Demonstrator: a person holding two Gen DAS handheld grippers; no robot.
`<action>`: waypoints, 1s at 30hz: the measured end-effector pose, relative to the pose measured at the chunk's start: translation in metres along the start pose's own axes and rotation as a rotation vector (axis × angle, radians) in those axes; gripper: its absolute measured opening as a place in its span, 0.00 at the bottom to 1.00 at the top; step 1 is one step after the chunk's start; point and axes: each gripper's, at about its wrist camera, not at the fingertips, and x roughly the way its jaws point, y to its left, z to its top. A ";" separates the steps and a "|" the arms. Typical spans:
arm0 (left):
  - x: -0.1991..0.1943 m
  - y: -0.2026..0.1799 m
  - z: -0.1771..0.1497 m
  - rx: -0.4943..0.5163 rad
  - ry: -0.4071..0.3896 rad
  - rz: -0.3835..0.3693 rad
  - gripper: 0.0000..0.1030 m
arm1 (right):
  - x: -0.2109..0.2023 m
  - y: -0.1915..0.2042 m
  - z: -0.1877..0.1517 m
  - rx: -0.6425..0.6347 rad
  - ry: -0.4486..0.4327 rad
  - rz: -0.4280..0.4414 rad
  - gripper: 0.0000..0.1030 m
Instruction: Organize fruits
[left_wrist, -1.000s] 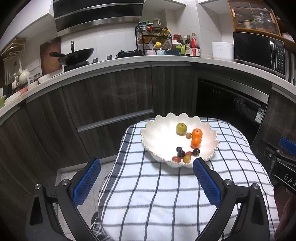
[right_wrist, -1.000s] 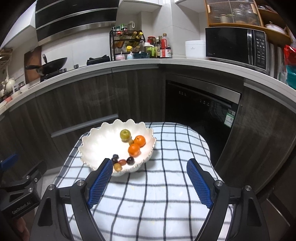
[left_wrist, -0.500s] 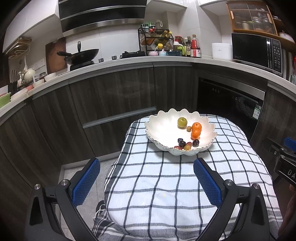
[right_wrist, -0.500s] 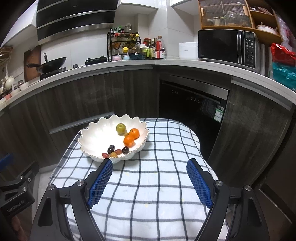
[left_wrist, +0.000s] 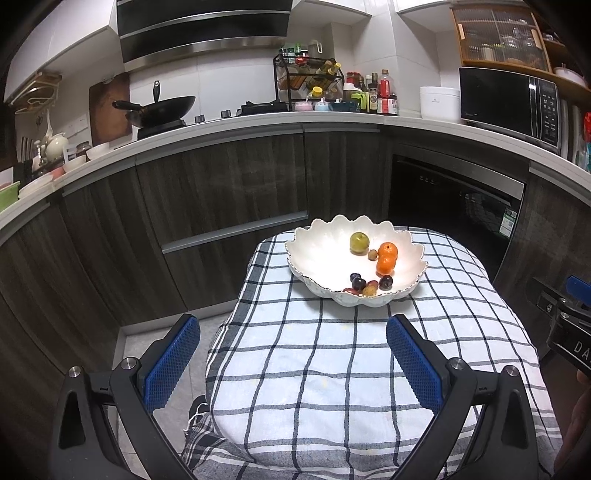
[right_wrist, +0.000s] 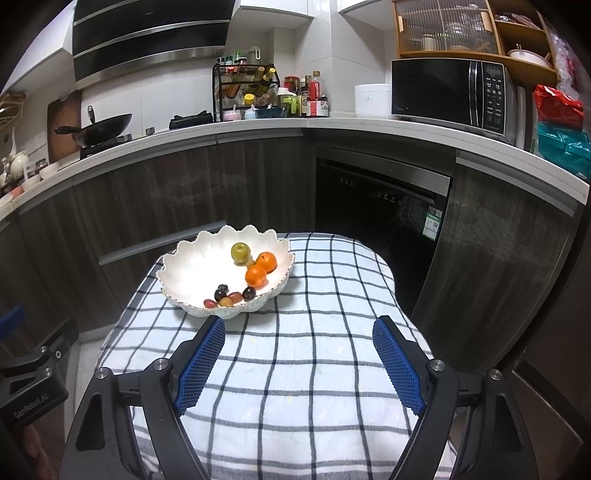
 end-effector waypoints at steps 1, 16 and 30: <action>0.000 0.000 0.000 0.000 0.001 -0.002 1.00 | 0.000 0.000 0.000 0.001 0.000 0.001 0.81; 0.001 0.000 0.002 0.000 0.011 -0.007 1.00 | 0.001 -0.001 0.002 0.004 0.006 0.008 0.81; 0.002 0.001 0.003 0.000 0.012 -0.014 1.00 | 0.002 0.001 0.002 0.008 0.010 0.013 0.81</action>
